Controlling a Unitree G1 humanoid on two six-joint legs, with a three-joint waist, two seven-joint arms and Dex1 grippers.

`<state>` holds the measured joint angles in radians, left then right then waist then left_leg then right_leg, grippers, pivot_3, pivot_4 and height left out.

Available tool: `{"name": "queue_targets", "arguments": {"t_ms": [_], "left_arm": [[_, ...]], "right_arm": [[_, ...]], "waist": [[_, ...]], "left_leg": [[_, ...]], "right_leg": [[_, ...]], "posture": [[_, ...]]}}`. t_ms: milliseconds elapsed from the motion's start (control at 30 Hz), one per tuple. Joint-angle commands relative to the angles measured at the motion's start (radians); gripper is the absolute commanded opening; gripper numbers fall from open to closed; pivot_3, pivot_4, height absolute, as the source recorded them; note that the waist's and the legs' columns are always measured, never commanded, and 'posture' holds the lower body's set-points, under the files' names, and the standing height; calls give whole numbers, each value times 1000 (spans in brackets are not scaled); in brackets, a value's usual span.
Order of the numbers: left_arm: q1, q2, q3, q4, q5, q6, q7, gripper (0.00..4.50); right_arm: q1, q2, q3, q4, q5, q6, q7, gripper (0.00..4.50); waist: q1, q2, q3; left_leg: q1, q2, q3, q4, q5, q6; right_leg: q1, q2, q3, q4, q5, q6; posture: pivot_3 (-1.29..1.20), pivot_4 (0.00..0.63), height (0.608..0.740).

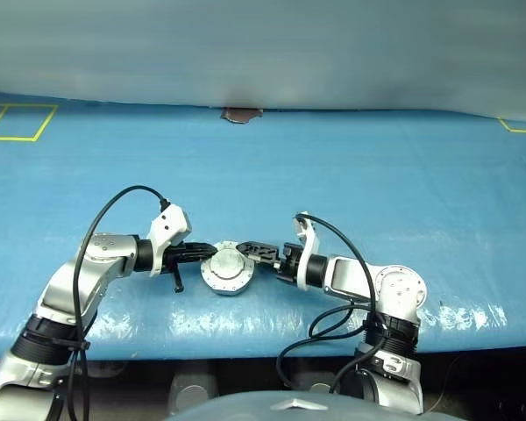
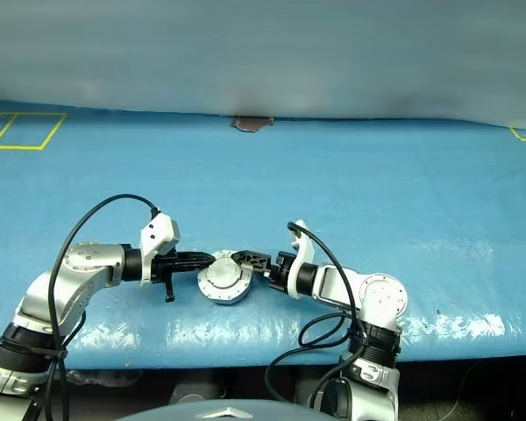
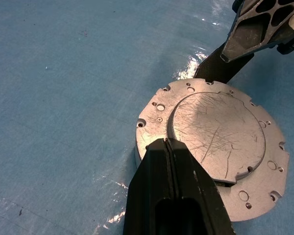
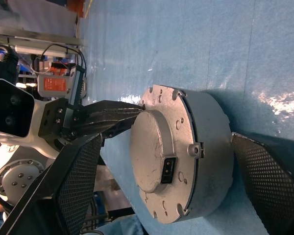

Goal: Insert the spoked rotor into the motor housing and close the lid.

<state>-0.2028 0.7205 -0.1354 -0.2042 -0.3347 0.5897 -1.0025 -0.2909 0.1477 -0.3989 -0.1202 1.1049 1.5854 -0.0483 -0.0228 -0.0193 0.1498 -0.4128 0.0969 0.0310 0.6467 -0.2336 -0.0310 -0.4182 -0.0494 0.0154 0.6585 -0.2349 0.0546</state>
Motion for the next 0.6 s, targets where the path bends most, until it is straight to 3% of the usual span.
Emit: {"name": "queue_targets", "arguments": {"t_ms": [33,333,600], "left_arm": [[13,-1,-18,-15,-5,14,-6,0],[11,-1,-15,-12,-2,14,-10,0],[11,1,-15,-18,-3,16,-11,0]], "right_arm": [[125,234,41,8,74,24,-11,4446],[141,187,56,54,117,29,-44,4446],[137,148,67,96,50,12,-63,4446]], "waist": [[-1,0,0],[-14,0,0],[-13,0,0]], "left_leg": [[0,0,0,0,0,0],[0,0,-1,-1,0,0],[0,0,-1,-1,0,0]], "right_leg": [[0,0,0,0,0,0],[0,1,0,0,0,0],[0,1,0,0,0,0]], "posture": [[0,150,740],[0,150,740],[0,150,740]]}}
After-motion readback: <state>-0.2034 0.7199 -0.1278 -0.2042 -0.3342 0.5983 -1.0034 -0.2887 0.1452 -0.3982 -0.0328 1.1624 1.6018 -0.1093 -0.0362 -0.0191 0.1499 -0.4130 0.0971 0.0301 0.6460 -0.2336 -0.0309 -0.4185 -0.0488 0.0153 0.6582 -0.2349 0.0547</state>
